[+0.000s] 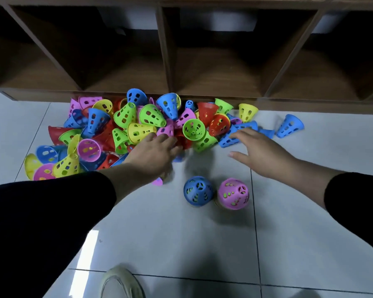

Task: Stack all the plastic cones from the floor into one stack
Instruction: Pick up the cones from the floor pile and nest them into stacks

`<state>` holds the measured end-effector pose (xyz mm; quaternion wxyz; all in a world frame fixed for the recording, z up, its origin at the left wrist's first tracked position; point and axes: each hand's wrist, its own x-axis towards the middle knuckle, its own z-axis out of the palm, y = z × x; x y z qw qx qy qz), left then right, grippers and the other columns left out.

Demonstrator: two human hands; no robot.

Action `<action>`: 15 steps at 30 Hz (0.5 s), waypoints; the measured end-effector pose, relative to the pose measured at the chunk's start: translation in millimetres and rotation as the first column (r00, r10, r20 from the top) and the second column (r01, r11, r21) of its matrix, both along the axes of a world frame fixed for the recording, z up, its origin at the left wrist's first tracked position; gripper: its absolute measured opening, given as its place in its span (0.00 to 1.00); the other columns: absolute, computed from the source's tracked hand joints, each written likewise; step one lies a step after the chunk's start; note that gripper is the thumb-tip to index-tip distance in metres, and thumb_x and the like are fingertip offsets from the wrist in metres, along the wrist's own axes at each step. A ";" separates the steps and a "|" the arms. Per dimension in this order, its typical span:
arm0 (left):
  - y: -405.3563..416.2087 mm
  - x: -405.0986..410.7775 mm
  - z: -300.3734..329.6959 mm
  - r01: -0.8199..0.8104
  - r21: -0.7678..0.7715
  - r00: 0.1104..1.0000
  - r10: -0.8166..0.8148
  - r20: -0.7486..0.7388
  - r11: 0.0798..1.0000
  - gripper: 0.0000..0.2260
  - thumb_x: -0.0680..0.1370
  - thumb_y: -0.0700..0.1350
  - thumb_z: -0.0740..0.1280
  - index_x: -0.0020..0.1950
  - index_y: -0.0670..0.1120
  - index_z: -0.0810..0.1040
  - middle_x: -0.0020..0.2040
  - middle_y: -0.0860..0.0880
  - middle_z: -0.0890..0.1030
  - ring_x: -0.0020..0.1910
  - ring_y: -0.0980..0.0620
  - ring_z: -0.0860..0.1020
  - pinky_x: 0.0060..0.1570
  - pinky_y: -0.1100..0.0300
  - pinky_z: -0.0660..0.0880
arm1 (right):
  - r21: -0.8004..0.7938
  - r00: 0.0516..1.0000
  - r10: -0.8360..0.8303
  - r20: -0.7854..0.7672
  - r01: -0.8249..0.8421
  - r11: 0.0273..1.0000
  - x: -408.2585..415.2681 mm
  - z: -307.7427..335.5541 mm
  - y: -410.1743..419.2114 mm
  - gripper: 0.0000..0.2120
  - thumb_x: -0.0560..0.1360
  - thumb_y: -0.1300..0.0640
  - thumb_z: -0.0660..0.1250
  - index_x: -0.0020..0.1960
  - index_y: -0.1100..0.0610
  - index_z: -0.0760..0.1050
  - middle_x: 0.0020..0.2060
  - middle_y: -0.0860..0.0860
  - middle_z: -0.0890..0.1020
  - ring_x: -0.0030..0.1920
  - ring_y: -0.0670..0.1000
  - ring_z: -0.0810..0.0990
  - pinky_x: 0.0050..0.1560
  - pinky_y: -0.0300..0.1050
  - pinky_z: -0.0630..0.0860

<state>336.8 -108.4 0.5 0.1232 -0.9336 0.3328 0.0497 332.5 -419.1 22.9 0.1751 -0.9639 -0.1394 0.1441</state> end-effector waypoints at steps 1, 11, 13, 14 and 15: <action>1.6 6.3 -3.8 0.049 0.049 0.999 -0.048 -0.023 0.998 0.26 0.78 0.47 0.62 0.76 0.51 0.65 0.74 0.44 0.69 0.70 0.41 0.69 0.67 0.43 0.65 | -0.028 1.000 0.005 -0.003 -0.005 1.000 12.3 -6.9 -0.1 0.26 0.79 0.44 0.67 0.74 0.50 0.67 0.72 0.50 0.70 0.71 0.52 0.69 0.63 0.47 0.70; -11.6 25.8 -42.9 0.065 0.199 0.997 -0.055 -0.054 0.978 0.26 0.79 0.42 0.57 0.78 0.47 0.62 0.75 0.41 0.66 0.73 0.38 0.66 0.72 0.41 0.62 | -0.232 0.996 0.029 -0.086 -0.048 0.972 106.2 -64.2 30.1 0.34 0.75 0.66 0.67 0.77 0.49 0.61 0.77 0.54 0.62 0.71 0.62 0.68 0.66 0.58 0.72; -9.7 32.0 -44.1 0.077 0.186 0.996 -0.069 -0.048 0.980 0.26 0.78 0.41 0.47 0.76 0.48 0.67 0.73 0.43 0.69 0.71 0.39 0.67 0.70 0.44 0.65 | -0.262 0.996 0.061 -0.067 -0.076 0.962 111.4 -74.9 34.6 0.32 0.73 0.62 0.70 0.74 0.49 0.64 0.72 0.54 0.66 0.68 0.62 0.70 0.64 0.56 0.72; -9.0 33.3 -44.8 0.087 0.180 0.996 -0.081 -0.041 0.980 0.28 0.77 0.41 0.44 0.75 0.48 0.69 0.72 0.43 0.71 0.70 0.39 0.69 0.69 0.45 0.67 | -0.284 0.996 0.077 -0.052 -0.088 0.955 112.2 -79.7 36.5 0.30 0.73 0.59 0.71 0.72 0.49 0.65 0.70 0.54 0.68 0.67 0.62 0.70 0.64 0.56 0.71; -8.3 34.1 -46.8 0.099 0.190 0.995 -0.099 -0.013 0.977 0.28 0.78 0.40 0.43 0.74 0.48 0.69 0.71 0.44 0.72 0.69 0.39 0.70 0.68 0.45 0.68 | -0.316 0.995 0.097 -0.040 -0.104 0.943 112.0 -84.5 38.5 0.30 0.73 0.56 0.72 0.71 0.48 0.66 0.69 0.54 0.69 0.67 0.62 0.70 0.63 0.57 0.68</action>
